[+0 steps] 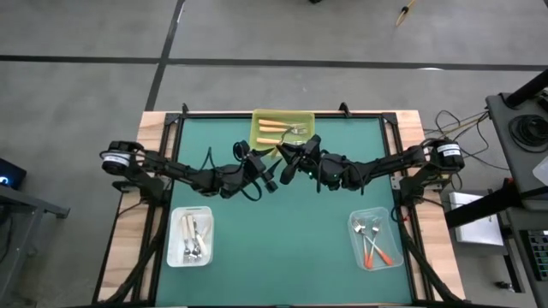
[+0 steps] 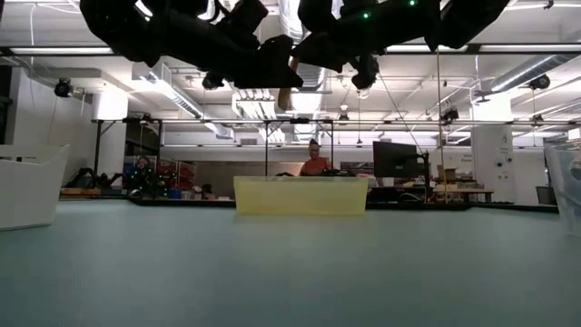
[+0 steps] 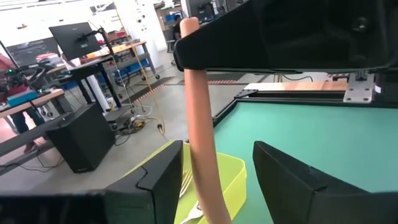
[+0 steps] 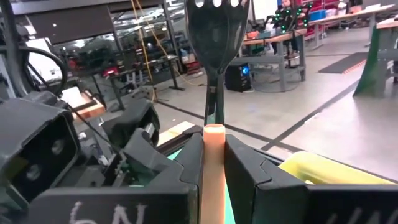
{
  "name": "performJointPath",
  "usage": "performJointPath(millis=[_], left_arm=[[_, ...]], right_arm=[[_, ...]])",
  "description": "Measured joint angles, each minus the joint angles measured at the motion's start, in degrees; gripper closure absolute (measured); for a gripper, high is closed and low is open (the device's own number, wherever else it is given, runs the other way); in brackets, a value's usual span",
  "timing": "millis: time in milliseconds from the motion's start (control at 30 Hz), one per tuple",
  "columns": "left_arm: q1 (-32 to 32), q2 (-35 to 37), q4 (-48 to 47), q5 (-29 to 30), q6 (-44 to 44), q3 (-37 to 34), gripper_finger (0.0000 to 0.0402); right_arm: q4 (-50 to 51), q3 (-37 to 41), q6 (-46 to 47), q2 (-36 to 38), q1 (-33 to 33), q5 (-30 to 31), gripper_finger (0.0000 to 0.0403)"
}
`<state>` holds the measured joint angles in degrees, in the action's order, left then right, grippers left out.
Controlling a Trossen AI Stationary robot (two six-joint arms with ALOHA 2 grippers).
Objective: Sort silverware by color (type)
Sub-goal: Put the yellow fork into the yellow bin
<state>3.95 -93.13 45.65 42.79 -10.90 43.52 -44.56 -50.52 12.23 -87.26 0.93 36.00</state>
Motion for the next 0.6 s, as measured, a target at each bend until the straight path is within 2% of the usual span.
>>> performJointPath(millis=[233, 600], left_arm=[[0.0, -0.2, -0.4, 0.2, 0.0, 0.6, 0.0254], [-0.7, -0.2, -0.6, 0.3, 1.1, 0.6, 0.0350]], right_arm=[[-0.3, 0.0, 0.7, -0.1, 0.2, -0.2, 0.0372], [-0.6, 0.0, 0.8, -0.1, 1.6, 0.0, 0.0372]])
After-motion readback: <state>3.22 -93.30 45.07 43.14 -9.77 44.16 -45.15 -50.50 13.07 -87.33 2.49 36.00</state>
